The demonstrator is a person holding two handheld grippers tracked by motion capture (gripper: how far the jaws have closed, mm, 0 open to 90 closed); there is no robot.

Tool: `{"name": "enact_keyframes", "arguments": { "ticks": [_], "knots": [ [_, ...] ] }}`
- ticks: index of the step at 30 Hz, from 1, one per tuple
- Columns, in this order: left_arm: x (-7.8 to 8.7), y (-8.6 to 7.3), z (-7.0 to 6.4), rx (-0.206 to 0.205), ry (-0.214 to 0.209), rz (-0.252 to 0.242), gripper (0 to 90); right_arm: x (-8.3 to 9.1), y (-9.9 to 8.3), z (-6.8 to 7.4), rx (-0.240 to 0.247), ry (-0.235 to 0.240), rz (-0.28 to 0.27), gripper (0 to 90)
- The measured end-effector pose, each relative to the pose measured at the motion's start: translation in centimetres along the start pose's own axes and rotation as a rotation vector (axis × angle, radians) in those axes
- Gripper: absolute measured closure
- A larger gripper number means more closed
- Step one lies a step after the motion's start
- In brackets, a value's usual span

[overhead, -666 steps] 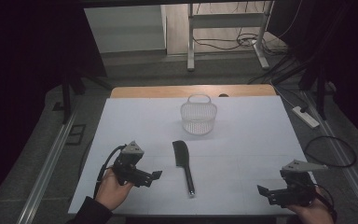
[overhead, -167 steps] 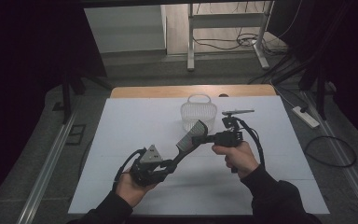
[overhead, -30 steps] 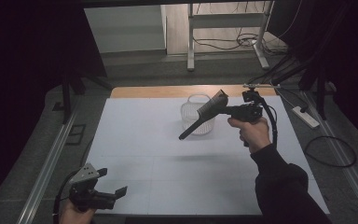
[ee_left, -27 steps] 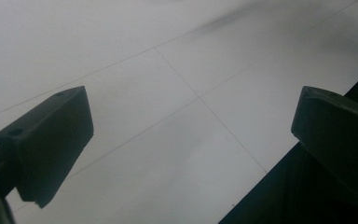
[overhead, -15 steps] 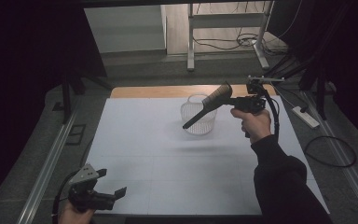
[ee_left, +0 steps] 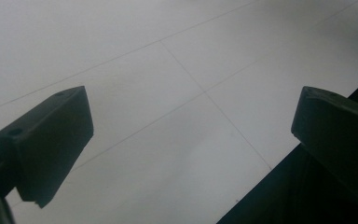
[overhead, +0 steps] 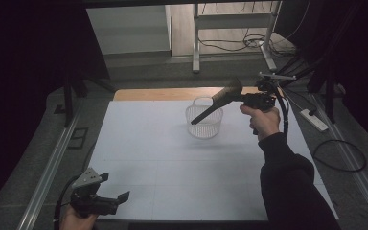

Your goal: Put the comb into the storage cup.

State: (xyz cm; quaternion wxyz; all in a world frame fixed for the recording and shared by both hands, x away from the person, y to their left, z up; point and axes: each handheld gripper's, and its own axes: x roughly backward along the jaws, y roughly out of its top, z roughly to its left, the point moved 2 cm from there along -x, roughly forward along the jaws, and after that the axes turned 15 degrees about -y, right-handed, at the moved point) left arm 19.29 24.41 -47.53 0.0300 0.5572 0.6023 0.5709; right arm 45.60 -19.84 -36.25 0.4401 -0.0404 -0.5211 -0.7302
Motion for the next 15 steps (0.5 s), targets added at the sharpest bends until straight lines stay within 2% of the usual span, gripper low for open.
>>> {"name": "enact_keyframes", "arguments": {
  "ticks": [6, 15],
  "knots": [
    [-0.1, 0.0, 0.0, 0.001, 0.006, 0.005, 0.0, -0.2, 0.7, -0.2, -0.003, -0.023, -0.017, 83.5],
    [0.0, 0.0, 0.0, 0.007, 0.011, 0.005, 0.0, -0.8, 1.3, -0.5, 0.018, -0.049, -0.034, 83.5]
  ]
}}
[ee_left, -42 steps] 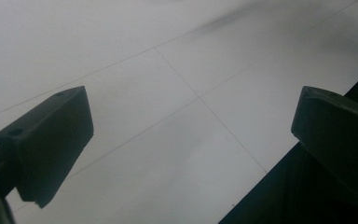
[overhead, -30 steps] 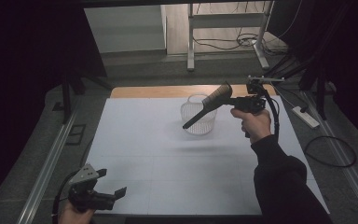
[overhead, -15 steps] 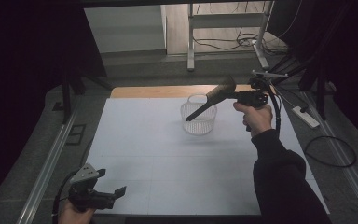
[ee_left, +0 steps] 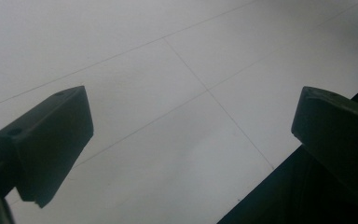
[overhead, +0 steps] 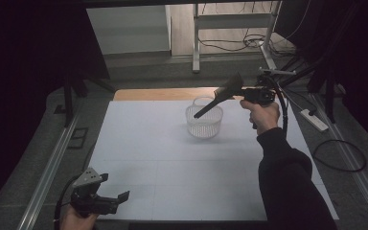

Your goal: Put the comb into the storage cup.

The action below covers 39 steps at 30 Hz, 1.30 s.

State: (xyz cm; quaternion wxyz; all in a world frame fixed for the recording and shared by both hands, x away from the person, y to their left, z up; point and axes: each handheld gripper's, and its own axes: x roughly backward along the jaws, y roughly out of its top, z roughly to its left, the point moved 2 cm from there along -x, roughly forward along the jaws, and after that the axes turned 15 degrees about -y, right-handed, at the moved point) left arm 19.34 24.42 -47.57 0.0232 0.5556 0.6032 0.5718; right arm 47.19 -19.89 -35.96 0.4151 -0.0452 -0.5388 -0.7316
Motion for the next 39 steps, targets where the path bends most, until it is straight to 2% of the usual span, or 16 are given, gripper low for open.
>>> {"name": "enact_keyframes", "arguments": {
  "ticks": [7, 14, 39],
  "knots": [
    [0.0, 0.0, 0.0, 0.001, 0.001, 0.0, 0.0, -0.7, -0.1, -0.3, 0.001, -0.025, 0.0, 83.5],
    [0.0, 0.0, 0.0, 0.0, 0.0, 0.002, 0.0, -1.3, -0.3, -0.3, 0.024, -0.05, 0.006, 83.4],
    [-0.1, 0.0, 0.0, -0.001, 0.0, 0.004, 0.0, -4.0, -2.5, -0.4, 0.05, -0.07, 0.042, 83.4]
  ]
}}
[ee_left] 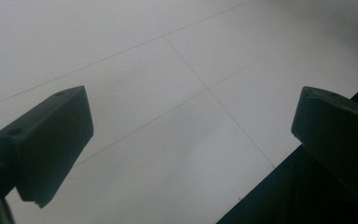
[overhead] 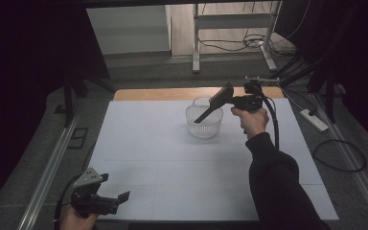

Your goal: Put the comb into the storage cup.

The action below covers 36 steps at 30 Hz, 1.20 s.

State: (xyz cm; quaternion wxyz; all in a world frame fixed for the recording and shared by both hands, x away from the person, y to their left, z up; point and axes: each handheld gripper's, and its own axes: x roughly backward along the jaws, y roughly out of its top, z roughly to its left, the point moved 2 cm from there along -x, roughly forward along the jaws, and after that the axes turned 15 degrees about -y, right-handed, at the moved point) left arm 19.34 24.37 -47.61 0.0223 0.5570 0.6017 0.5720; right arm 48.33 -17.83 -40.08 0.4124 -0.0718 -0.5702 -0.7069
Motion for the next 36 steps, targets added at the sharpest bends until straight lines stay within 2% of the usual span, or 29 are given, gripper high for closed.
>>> {"name": "enact_keyframes", "arguments": {
  "ticks": [22, 36],
  "knots": [
    [0.0, 0.0, 0.1, 0.004, 0.0, 0.004, 0.0, -2.2, -1.7, -0.1, -0.012, 0.0, 0.04, 83.4],
    [0.0, 0.0, 0.1, 0.008, 0.0, 0.005, 0.0, -2.7, -2.4, -1.1, -0.042, 0.002, 0.054, 83.3]
  ]
}}
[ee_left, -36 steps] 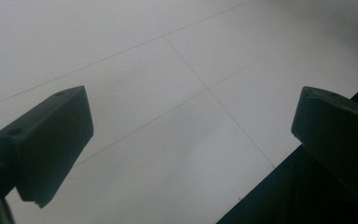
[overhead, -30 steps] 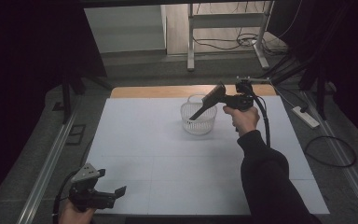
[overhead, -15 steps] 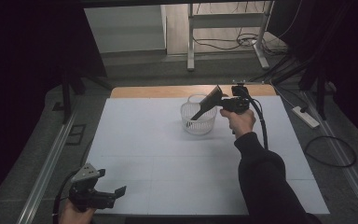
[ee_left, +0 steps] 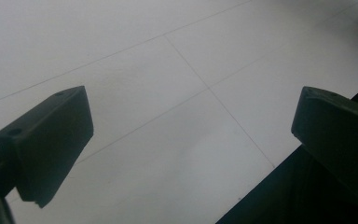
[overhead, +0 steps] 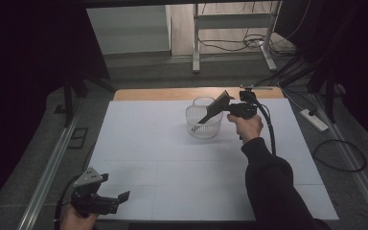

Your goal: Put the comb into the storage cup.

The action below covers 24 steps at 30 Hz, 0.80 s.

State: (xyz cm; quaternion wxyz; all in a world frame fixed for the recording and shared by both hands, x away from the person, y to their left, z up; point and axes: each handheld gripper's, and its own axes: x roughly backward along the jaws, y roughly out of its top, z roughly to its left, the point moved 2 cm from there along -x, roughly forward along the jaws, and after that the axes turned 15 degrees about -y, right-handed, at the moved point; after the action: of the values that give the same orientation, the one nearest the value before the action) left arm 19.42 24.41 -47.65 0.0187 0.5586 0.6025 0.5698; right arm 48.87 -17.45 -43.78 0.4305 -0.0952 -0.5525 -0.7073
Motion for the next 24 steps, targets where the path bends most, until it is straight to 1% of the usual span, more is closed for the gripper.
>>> {"name": "enact_keyframes", "arguments": {
  "ticks": [6, 8, 11, 14, 19, 24],
  "knots": [
    [0.0, 0.0, 0.0, 0.001, -0.002, 0.001, 0.0, -0.1, -0.2, -0.5, -0.023, -0.004, 0.011, 82.8],
    [0.0, 0.0, 0.0, 0.002, -0.002, 0.001, 0.0, -0.2, -0.3, -0.7, -0.015, -0.016, 0.018, 82.4],
    [0.0, 0.0, 0.0, 0.003, -0.003, 0.0, 0.0, -0.4, -0.4, -0.8, -0.016, -0.024, 0.018, 81.6],
    [0.0, 0.0, 0.0, 0.005, -0.004, -0.002, 0.0, -0.5, -0.4, -0.9, -0.001, -0.047, 0.02, 80.1],
    [0.0, 0.0, 0.0, 0.004, -0.004, -0.002, 0.0, -0.6, -0.5, -1.2, 0.0, -0.068, 0.025, 78.0],
    [0.0, 0.0, 0.0, 0.005, -0.004, -0.002, 0.0, -0.8, -0.8, -1.3, 0.022, -0.109, 0.031, 74.3]
  ]
}}
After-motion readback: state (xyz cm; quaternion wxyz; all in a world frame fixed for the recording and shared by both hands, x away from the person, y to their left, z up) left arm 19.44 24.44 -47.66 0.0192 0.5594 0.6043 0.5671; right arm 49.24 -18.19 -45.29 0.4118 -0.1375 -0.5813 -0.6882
